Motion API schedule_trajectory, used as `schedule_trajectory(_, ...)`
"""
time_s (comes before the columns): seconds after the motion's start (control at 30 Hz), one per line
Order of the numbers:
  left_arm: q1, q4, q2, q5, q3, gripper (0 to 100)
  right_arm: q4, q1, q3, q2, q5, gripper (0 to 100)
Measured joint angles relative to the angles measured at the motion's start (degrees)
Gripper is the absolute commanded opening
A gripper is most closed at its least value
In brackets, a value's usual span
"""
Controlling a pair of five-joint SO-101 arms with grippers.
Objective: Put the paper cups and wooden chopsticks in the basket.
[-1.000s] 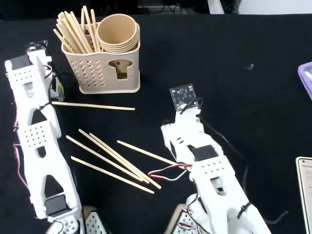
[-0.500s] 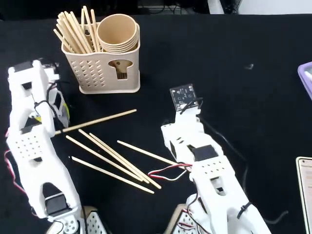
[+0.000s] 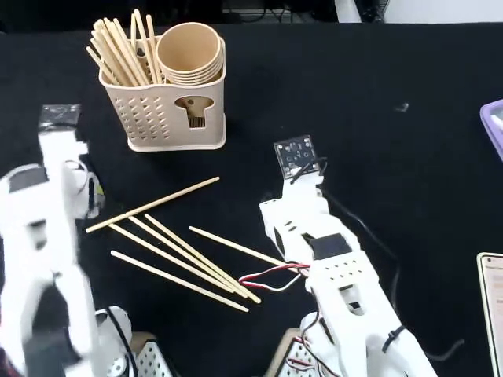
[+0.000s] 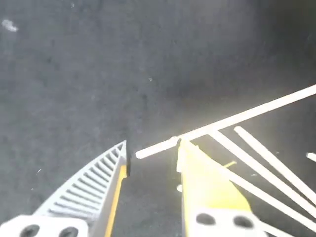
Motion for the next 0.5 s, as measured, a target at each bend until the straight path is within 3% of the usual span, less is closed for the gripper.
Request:
schedule_trajectory(0.1,4.9,-0.2,-6.9,-0.1,5.9,27,0.0,0.0,0.0,0.0,0.0,10.5)
schedule_trajectory(0.2,9.9,0.8,-7.1,-1.4,6.9,27,0.0,0.0,0.0,0.0,0.0,10.5)
schedule_trajectory(0.37,19.6,4.2,-0.5,-5.4,5.7,27,0.0,0.0,0.0,0.0,0.0,10.5)
schedule_trajectory(0.5,23.8,4.4,7.5,-1.5,1.8,27,0.0,0.0,0.0,0.0,0.0,10.5)
